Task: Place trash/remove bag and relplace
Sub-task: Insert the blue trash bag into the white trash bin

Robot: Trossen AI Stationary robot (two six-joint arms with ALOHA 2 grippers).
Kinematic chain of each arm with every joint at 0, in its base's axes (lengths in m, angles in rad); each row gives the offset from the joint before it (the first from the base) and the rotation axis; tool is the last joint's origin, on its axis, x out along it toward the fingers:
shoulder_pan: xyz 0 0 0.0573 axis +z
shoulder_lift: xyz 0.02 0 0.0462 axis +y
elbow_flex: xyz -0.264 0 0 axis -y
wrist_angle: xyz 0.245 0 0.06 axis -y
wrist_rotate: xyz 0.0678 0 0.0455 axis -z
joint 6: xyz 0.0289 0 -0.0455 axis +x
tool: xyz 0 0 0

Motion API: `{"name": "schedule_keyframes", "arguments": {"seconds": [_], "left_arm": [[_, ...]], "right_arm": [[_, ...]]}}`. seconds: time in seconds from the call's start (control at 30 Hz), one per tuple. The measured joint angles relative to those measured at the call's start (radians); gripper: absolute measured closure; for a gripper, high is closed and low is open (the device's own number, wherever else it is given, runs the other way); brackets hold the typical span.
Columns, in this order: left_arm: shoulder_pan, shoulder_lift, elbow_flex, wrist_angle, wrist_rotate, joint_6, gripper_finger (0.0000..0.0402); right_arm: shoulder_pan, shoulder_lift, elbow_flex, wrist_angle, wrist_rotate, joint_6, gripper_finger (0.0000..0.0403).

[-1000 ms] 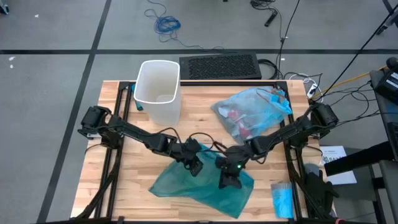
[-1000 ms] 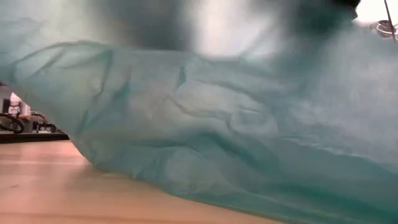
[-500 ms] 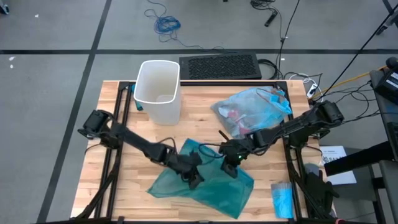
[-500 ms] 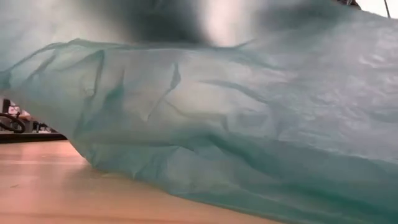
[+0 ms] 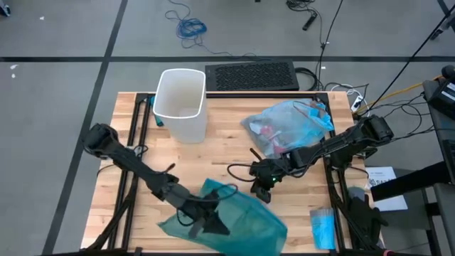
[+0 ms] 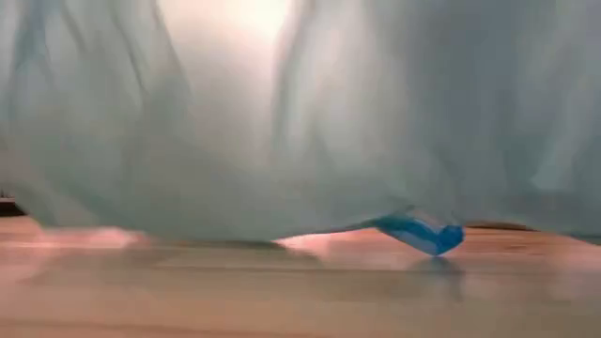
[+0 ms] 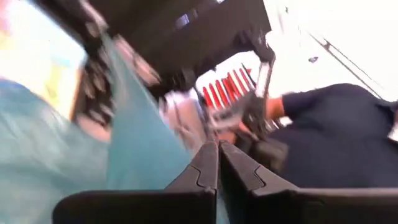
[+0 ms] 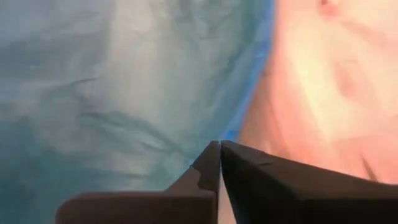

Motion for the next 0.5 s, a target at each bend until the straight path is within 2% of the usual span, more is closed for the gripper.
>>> {"name": "schedule_keyframes", "arguments": {"seconds": [0.13, 0.23, 0.5], "left_arm": [[0.002, -0.029, 0.000, -0.195, -0.111, 0.002, 0.0389], [-0.023, -0.029, 0.000, -0.331, -0.115, -0.055, 0.0389], [-0.045, -0.034, -0.001, -0.346, -0.153, -0.070, 0.0389]], "right_arm": [[-0.005, 0.000, 0.000, -0.006, -0.089, -0.007, 0.0345], [-0.003, 0.000, 0.000, -0.028, -0.135, -0.006, 0.0302], [-0.001, 0.000, -0.016, -0.092, -0.080, 0.006, 0.0189]]}}
